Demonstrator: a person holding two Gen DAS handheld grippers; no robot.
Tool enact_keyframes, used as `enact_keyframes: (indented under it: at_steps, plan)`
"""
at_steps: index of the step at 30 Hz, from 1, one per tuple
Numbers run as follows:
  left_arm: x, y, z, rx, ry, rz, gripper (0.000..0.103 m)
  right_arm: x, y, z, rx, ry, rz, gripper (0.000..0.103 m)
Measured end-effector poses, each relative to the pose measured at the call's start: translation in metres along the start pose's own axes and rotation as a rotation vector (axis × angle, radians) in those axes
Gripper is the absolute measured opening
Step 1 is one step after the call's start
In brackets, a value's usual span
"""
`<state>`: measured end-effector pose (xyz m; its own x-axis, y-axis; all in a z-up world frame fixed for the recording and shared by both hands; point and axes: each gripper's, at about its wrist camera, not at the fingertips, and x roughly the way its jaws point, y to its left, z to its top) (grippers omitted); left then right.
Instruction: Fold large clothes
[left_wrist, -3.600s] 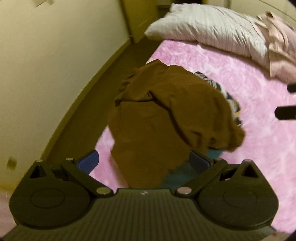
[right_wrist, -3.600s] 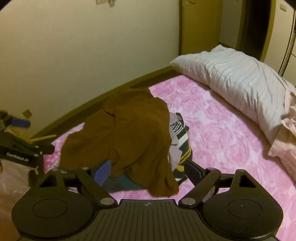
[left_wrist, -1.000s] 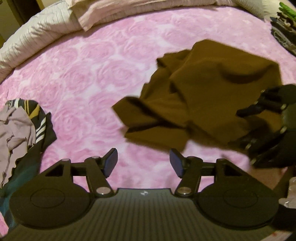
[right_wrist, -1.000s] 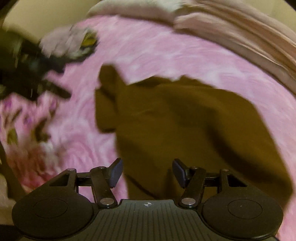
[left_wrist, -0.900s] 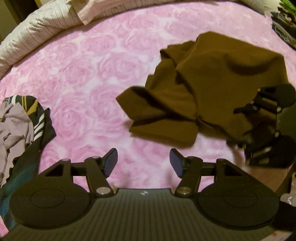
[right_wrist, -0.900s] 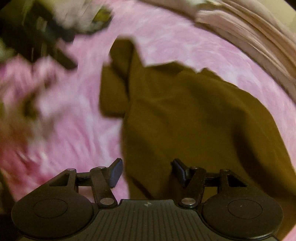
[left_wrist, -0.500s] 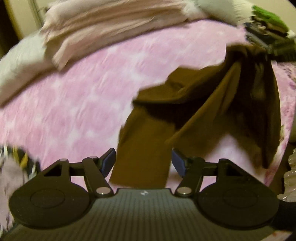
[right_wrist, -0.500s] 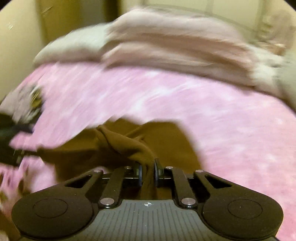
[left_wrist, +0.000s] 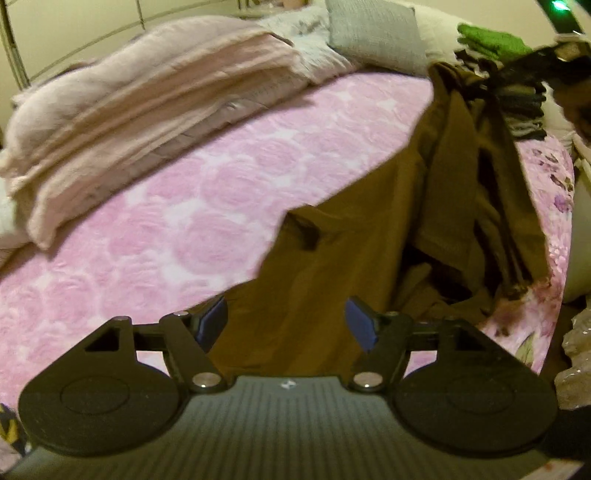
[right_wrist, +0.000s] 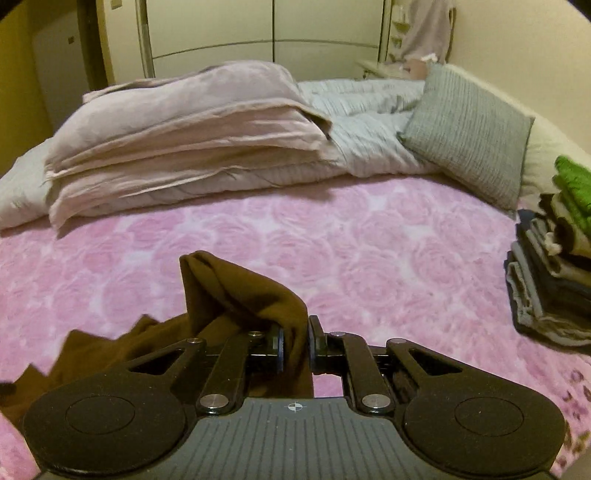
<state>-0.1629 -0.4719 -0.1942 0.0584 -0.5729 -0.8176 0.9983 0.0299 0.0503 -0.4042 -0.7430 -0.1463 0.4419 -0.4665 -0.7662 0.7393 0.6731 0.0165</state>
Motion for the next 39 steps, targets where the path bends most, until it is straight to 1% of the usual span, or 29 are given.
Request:
enact_keyframes:
  at_steps: [2, 3, 4, 7, 8, 9, 11, 12, 16, 18, 20, 22, 25, 28, 29, 31, 32, 33, 34, 35, 36, 37, 38, 39]
  plan:
    - [0.023, -0.021, 0.008, 0.023, 0.03, -0.015, 0.066, 0.023, -0.025, 0.001, -0.026, 0.047, -0.005, 0.01]
    - [0.034, -0.032, 0.01, 0.04, 0.046, -0.016, 0.066, 0.033, -0.034, -0.002, -0.025, 0.066, -0.023, 0.013]
    - [0.046, -0.044, 0.012, 0.062, 0.065, -0.021, 0.066, 0.039, -0.047, -0.005, -0.019, 0.075, -0.044, 0.014]
    - [0.073, -0.065, 0.015, 0.111, 0.099, -0.025, 0.066, 0.045, -0.067, -0.022, -0.008, 0.099, -0.042, 0.022]
    - [0.081, -0.067, 0.012, 0.135, 0.108, -0.022, 0.066, 0.049, -0.067, -0.03, -0.013, 0.112, -0.036, 0.029]
    - [0.089, -0.071, 0.012, 0.165, 0.117, -0.015, 0.066, 0.049, -0.069, -0.039, -0.022, 0.129, -0.025, 0.038]
    - [0.106, -0.073, 0.012, 0.214, 0.138, 0.002, 0.065, 0.05, -0.069, -0.056, -0.042, 0.159, 0.001, 0.048]
    - [0.113, -0.071, 0.011, 0.218, 0.144, 0.003, 0.065, 0.05, -0.067, -0.064, -0.052, 0.174, 0.015, 0.051]
    - [0.136, -0.055, 0.017, 0.215, 0.159, 0.031, 0.062, 0.058, -0.05, -0.089, -0.107, 0.225, 0.091, 0.056]
    - [0.14, -0.046, 0.023, 0.2, 0.156, 0.019, 0.062, 0.067, -0.04, -0.096, -0.125, 0.235, 0.129, 0.061]
    - [0.145, -0.043, 0.032, 0.215, 0.146, -0.001, 0.061, 0.078, -0.033, -0.103, -0.093, 0.25, 0.13, 0.064]
    - [0.151, -0.045, 0.045, 0.241, 0.128, -0.012, 0.06, 0.091, -0.034, -0.113, -0.025, 0.296, 0.111, 0.066]
    - [0.169, -0.053, 0.07, 0.269, 0.107, -0.078, 0.06, 0.103, -0.036, -0.131, 0.015, 0.357, 0.093, 0.066]
    - [0.194, -0.068, 0.089, 0.32, 0.113, -0.134, 0.059, 0.099, -0.04, -0.15, 0.021, 0.388, 0.083, 0.066]
    - [0.205, -0.074, 0.095, 0.334, 0.126, -0.157, 0.057, 0.096, -0.045, -0.155, 0.042, 0.396, 0.086, 0.066]
    - [0.225, -0.084, 0.101, 0.351, 0.179, -0.191, 0.043, 0.09, -0.054, -0.166, 0.081, 0.414, 0.098, 0.066]
    - [0.232, -0.087, 0.102, 0.365, 0.199, -0.198, 0.023, 0.088, -0.059, -0.171, 0.097, 0.423, 0.109, 0.066]
    - [0.235, -0.09, 0.104, 0.378, 0.209, -0.196, 0.008, 0.086, -0.063, -0.175, 0.111, 0.431, 0.118, 0.066]
    - [0.234, -0.09, 0.105, 0.382, 0.211, -0.189, 0.006, 0.084, -0.068, -0.178, 0.125, 0.439, 0.128, 0.066]
    - [0.229, -0.088, 0.108, 0.375, 0.206, -0.19, 0.0, 0.082, -0.074, -0.178, 0.141, 0.439, 0.138, 0.06]
    - [0.222, -0.084, 0.113, 0.356, 0.195, -0.187, 0.0, 0.078, -0.08, -0.176, 0.157, 0.433, 0.151, 0.033]
    - [0.213, -0.078, 0.118, 0.337, 0.179, -0.178, 0.0, 0.075, -0.086, -0.17, 0.159, 0.43, 0.143, 0.017]
    - [0.2, -0.071, 0.125, 0.316, 0.158, -0.159, 0.0, 0.071, -0.091, -0.164, 0.162, 0.42, 0.134, 0.009]
    - [0.188, -0.063, 0.132, 0.293, 0.138, -0.14, 0.0, 0.066, -0.098, -0.156, 0.173, 0.401, 0.136, 0.007]
